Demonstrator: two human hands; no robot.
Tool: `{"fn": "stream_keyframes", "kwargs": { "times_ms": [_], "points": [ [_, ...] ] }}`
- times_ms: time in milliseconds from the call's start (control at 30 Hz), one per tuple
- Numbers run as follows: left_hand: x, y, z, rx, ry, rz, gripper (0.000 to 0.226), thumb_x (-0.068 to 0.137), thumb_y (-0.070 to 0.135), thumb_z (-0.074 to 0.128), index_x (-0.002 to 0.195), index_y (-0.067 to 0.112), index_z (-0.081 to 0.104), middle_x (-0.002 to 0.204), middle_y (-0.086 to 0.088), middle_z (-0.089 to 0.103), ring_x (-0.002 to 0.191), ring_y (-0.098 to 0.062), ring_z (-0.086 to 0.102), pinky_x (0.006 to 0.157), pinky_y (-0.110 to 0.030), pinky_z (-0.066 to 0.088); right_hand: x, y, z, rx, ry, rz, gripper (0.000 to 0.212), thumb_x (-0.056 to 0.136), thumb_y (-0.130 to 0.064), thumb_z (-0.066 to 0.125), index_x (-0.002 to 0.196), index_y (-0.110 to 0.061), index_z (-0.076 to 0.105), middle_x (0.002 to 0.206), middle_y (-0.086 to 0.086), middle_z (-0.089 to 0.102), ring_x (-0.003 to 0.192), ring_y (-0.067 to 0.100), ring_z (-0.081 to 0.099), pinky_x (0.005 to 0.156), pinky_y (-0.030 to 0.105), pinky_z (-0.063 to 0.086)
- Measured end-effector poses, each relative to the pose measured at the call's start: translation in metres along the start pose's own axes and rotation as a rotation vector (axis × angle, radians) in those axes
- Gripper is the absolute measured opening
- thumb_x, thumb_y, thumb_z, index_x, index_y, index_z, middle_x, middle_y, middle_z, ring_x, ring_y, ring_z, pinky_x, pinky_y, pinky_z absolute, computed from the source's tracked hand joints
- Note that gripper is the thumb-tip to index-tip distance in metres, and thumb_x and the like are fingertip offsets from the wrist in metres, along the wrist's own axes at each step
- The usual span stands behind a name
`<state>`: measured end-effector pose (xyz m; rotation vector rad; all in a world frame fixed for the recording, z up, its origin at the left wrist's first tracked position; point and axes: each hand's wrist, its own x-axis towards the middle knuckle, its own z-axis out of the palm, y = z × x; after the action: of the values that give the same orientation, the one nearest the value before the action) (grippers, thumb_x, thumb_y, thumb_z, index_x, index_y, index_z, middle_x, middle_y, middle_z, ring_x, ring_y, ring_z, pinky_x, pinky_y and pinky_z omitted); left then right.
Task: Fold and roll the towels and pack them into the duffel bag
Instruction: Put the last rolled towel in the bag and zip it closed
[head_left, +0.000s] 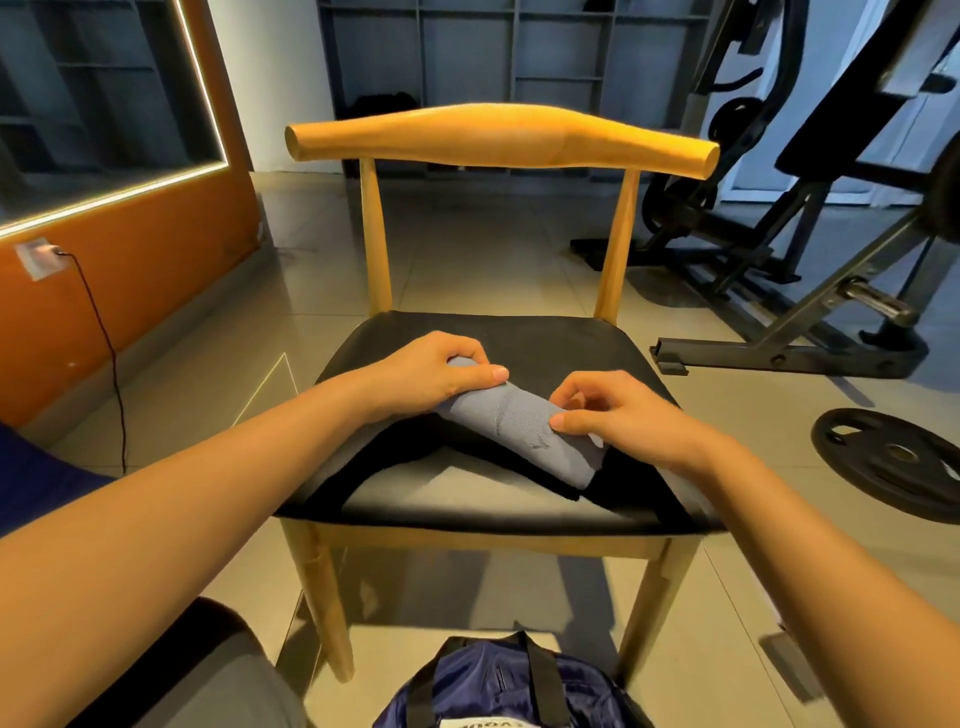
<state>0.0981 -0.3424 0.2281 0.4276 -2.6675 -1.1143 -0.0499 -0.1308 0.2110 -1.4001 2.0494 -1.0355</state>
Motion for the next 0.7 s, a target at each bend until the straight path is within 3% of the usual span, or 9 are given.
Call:
{"fn": "stream_keyframes", "kwargs": {
  "times_ms": [67, 133, 233, 300, 400, 600, 700],
  "points": [
    [-0.012, 0.011, 0.0, -0.002, -0.073, 0.076, 0.027, 0.094, 0.043, 0.068, 0.091, 0.017, 0.075, 0.092, 0.002, 0.072, 0.086, -0.006, 0.066, 0.076, -0.018, 0.05, -0.015, -0.01, 0.001, 0.203, 0.033, 0.016, 0.018, 0.091, -0.03, 0.073, 0.101, -0.015, 0.072, 0.093, 0.001, 0.072, 0.086, 0.012, 0.065, 0.08, 0.033, 0.05],
    [-0.023, 0.022, 0.004, -0.018, -0.148, 0.15, 0.024, 0.095, 0.04, 0.067, 0.092, 0.018, 0.075, 0.091, 0.004, 0.072, 0.088, -0.004, 0.066, 0.075, -0.015, 0.05, -0.031, -0.017, 0.006, 0.356, -0.003, 0.084, 0.041, 0.084, -0.043, 0.071, 0.117, -0.018, 0.069, 0.113, 0.005, 0.071, 0.106, 0.021, 0.068, 0.095, 0.04, 0.054],
    [-0.039, 0.036, 0.012, -0.061, -0.239, 0.227, 0.021, 0.096, 0.037, 0.066, 0.094, 0.018, 0.076, 0.092, 0.004, 0.073, 0.091, -0.007, 0.068, 0.078, -0.018, 0.053, -0.058, -0.027, 0.021, 0.43, -0.234, 0.202, 0.06, 0.084, -0.048, 0.07, 0.134, -0.017, 0.058, 0.127, 0.016, 0.065, 0.117, 0.034, 0.065, 0.103, 0.049, 0.052],
    [-0.05, 0.041, 0.019, -0.068, -0.271, 0.249, 0.023, 0.095, 0.039, 0.066, 0.093, 0.019, 0.076, 0.092, 0.004, 0.073, 0.091, -0.009, 0.068, 0.079, -0.022, 0.054, -0.075, -0.032, 0.03, 0.475, -0.315, 0.248, 0.055, 0.089, -0.038, 0.068, 0.135, -0.009, 0.056, 0.124, 0.025, 0.065, 0.107, 0.037, 0.067, 0.098, 0.05, 0.054],
    [-0.067, 0.041, 0.032, -0.052, -0.314, 0.256, 0.024, 0.095, 0.043, 0.066, 0.09, 0.021, 0.075, 0.092, 0.005, 0.072, 0.09, -0.009, 0.067, 0.078, -0.024, 0.053, -0.102, -0.037, 0.041, 0.479, -0.289, 0.304, 0.05, 0.091, -0.032, 0.071, 0.131, -0.004, 0.059, 0.119, 0.026, 0.067, 0.097, 0.033, 0.069, 0.094, 0.049, 0.054],
    [-0.104, 0.023, 0.067, -0.086, -0.384, 0.224, 0.028, 0.091, 0.048, 0.07, 0.09, 0.021, 0.076, 0.091, 0.003, 0.073, 0.087, -0.012, 0.067, 0.075, -0.027, 0.051, -0.155, -0.037, 0.077, 0.435, -0.107, 0.388, 0.038, 0.088, -0.029, 0.073, 0.123, -0.013, 0.069, 0.114, 0.013, 0.074, 0.098, 0.024, 0.072, 0.087, 0.035, 0.057],
    [-0.122, 0.006, 0.095, -0.091, -0.465, 0.219, 0.025, 0.091, 0.045, 0.071, 0.088, 0.02, 0.076, 0.087, 0.008, 0.073, 0.082, -0.004, 0.065, 0.074, -0.02, 0.049, -0.187, -0.027, 0.107, 0.485, -0.067, 0.474, 0.031, 0.094, -0.027, 0.068, 0.122, -0.014, 0.071, 0.114, 0.014, 0.074, 0.099, 0.025, 0.071, 0.086, 0.034, 0.057]
  ]
}}
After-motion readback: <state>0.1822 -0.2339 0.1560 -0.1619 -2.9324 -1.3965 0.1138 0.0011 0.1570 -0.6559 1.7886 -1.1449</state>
